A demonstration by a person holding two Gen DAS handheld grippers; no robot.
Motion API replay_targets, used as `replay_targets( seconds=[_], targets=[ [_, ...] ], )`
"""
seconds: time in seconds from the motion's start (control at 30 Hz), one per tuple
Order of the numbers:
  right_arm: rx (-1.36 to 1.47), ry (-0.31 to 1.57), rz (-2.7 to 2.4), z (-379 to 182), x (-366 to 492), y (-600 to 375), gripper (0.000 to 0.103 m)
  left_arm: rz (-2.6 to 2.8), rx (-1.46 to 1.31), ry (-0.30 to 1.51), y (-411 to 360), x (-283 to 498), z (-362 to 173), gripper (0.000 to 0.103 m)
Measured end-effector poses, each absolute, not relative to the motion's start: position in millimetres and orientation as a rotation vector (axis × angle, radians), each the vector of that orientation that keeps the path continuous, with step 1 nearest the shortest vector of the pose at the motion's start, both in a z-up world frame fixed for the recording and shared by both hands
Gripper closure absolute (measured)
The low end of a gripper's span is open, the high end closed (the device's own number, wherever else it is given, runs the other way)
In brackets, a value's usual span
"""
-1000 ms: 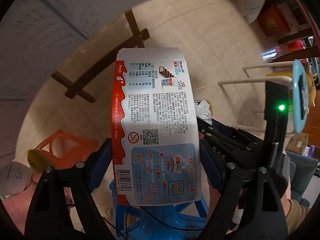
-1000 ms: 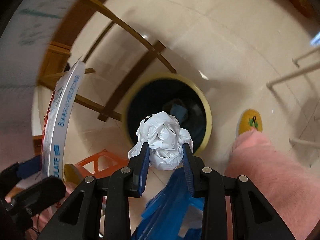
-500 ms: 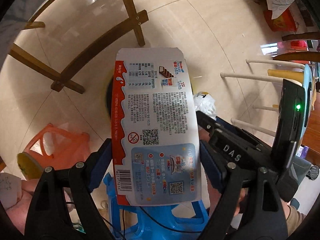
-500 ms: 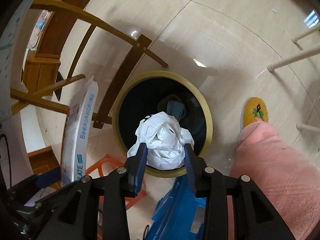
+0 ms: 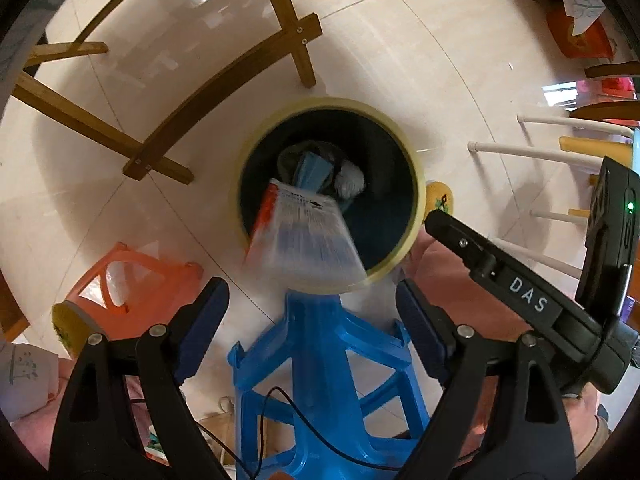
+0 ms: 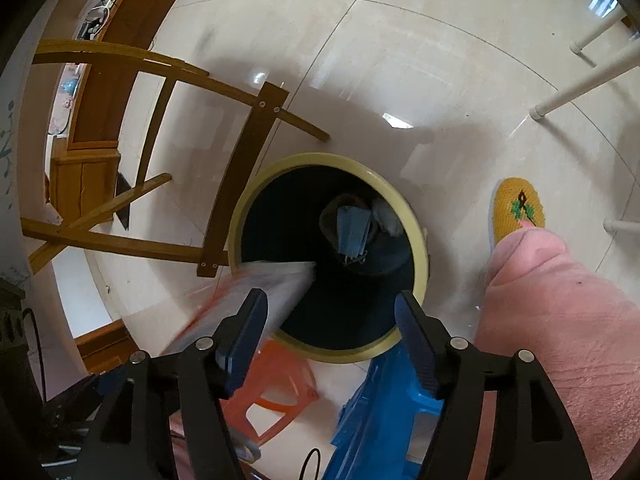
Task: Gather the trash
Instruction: 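Open the left tool dropping the box while the right tool drops the bag into the bin, then move both open tools back toward the remaining trash on the table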
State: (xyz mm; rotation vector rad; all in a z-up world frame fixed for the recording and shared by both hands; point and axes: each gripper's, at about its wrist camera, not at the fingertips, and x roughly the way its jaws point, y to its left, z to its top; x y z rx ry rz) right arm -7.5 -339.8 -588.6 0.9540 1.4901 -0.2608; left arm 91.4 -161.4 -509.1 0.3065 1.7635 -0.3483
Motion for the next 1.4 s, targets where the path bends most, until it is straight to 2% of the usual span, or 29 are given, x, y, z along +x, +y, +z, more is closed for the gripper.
replay_targets(
  seconds=[0.4,0.8,1.07,1.27,1.4],
  targets=[
    [0.915,1.476,-0.233,-584.7,-7.3,-329.1,0.036,-0.364,0.332,1.717,-166.0,84.3,-493.9,0.018],
    [0.72,1.45,-0.128,-558.2,-4.1,-295.0,0.036,-0.385,0.349,1.643,-154.3,61.8,-450.9,0.018],
    [0.643,1.385,-0.078,-512.1,-24.7,-275.8,0.036,-0.38,0.352,1.547,-132.7,33.6,-400.3,0.021],
    [0.583,1.299,-0.031,-459.7,-40.7,-259.2,0.036,-0.401,0.349,1.483,-116.6,12.3,-357.8,0.027],
    [0.574,1.237,-0.012,-414.3,-52.6,-255.0,0.036,-0.417,0.297,1.408,-102.7,-3.7,-311.3,0.029]
  ],
)
